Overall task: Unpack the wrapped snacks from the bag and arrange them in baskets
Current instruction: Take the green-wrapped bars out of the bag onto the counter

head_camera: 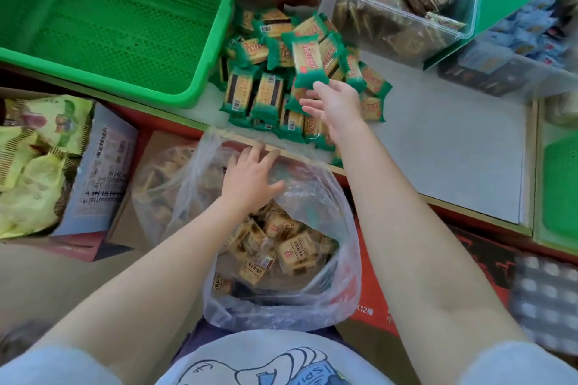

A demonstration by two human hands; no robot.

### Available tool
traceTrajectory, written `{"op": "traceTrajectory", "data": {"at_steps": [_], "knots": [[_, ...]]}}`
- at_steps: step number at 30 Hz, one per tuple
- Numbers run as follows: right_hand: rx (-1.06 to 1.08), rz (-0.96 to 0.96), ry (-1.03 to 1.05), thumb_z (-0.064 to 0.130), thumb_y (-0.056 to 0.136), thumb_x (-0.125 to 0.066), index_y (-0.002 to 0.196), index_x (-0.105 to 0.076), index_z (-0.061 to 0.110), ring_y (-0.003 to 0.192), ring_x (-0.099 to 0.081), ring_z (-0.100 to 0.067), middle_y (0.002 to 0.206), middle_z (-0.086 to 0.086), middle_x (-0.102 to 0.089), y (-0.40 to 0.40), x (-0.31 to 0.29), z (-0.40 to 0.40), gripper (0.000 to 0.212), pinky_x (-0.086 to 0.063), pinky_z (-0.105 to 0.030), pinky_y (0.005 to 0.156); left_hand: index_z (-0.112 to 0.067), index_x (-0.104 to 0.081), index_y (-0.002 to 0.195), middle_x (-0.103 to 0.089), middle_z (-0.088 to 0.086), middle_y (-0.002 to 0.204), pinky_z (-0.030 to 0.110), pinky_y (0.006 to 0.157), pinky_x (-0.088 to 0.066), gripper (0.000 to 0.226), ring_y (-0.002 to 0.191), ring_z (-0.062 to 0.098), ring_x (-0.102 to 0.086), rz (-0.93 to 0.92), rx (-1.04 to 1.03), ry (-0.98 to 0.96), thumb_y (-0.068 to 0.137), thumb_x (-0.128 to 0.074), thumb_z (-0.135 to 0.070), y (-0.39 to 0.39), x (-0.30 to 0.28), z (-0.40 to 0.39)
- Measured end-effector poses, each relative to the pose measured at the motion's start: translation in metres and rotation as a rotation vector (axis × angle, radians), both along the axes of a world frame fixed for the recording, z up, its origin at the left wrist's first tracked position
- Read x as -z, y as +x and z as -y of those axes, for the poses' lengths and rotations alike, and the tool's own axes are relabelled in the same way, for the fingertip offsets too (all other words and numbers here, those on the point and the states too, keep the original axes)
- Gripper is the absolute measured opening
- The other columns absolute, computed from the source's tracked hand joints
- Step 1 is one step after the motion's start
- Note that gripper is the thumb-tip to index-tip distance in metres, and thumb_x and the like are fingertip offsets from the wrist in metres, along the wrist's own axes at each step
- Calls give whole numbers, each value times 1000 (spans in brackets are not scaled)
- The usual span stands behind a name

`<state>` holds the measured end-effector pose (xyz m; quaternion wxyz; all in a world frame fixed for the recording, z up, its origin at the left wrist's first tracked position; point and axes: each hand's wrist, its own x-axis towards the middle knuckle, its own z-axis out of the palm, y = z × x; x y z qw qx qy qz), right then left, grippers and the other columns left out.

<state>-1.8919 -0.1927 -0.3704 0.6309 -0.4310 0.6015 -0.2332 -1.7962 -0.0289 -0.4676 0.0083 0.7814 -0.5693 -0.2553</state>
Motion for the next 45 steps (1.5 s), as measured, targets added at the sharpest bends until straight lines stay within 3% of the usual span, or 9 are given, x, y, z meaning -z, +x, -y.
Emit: {"op": "traceTrajectory", "data": {"at_steps": [7, 10, 15, 19, 22, 31, 34, 39, 45], "knots": [[-32, -109, -46, 6, 100, -55, 122, -55, 11, 74, -73, -21, 102, -12, -70, -64, 16, -71, 23, -62, -31, 71, -31, -26, 157, -16, 7, 166, 52, 122, -13, 71, 152, 28, -13, -15, -5, 47, 94, -44, -59, -3, -2, -1], [-16, -374, -125, 21, 94, -66, 110, -61, 21, 89, -68, -19, 104, -6, -67, -117, 36, -119, 16, -59, -35, 81, -18, -56, 136, -47, 14, 146, 48, 109, -32, 52, 136, 32, -40, -48, -68, -189, 94, -47, -48, -17, -10, -19], [-435, -866, -14, 59, 71, -81, 150, -35, 16, 138, -37, -28, 147, -9, -40, -175, 75, -167, 101, -37, -46, 112, -15, -54, 61, -49, -4, 57, 32, 50, -35, 34, 51, 19, -47, -200, 55, -374, 89, -47, -34, -69, -14, -65], [-340, -935, -2, 25, 89, -67, 94, -63, 11, 99, -58, -31, 99, -10, -59, -194, 101, -171, 16, -44, -37, 77, -18, -63, 129, -65, 2, 113, 36, 83, -52, 39, 101, 22, -61, -252, 195, -84, 95, -52, -34, -93, -1, -59], [-24, -564, 110, 15, 89, -65, 77, -55, 9, 68, -49, -18, 74, -2, -53, -201, 96, -164, 17, -33, -33, 58, -22, -38, 151, -47, 5, 144, 39, 102, -40, 61, 131, 25, -42, -238, 273, -49, 94, -55, -34, -101, -2, -40], [65, -116, 331, 31, 97, -64, 126, -50, 17, 111, -59, -19, 118, 0, -61, -209, 84, -163, 35, -50, -34, 88, -33, -23, 157, -27, 2, 160, 50, 117, -29, 67, 149, 23, -20, -252, 274, -24, 96, -50, -36, -118, -5, -15], [1, -233, 215, 37, 83, -80, 121, -53, 18, 101, -61, -10, 111, 5, -63, -200, 86, -160, 51, -49, -28, 79, -38, -17, 158, -21, 1, 164, 52, 120, -24, 71, 153, 23, -12, -218, 308, -14, 96, -50, -28, -112, -1, -12], [-27, -557, -21, 28, 95, -60, 90, -65, 18, 79, -60, -22, 77, 7, -62, -179, 97, -132, 12, -37, -27, 54, -35, -14, 159, -14, 3, 166, 49, 122, -16, 77, 153, 26, -10, -96, 414, -46, 93, -52, -25, -94, 4, 0], [-16, -757, -19, 29, 103, -42, 118, -67, 6, 110, -63, -35, 118, -16, -69, -172, 119, -85, 37, -36, -28, 75, -40, -13, 158, -32, 15, 156, 54, 115, -23, 77, 141, 37, -29, 104, 515, -146, 92, -52, -31, -77, 8, 2]]}}
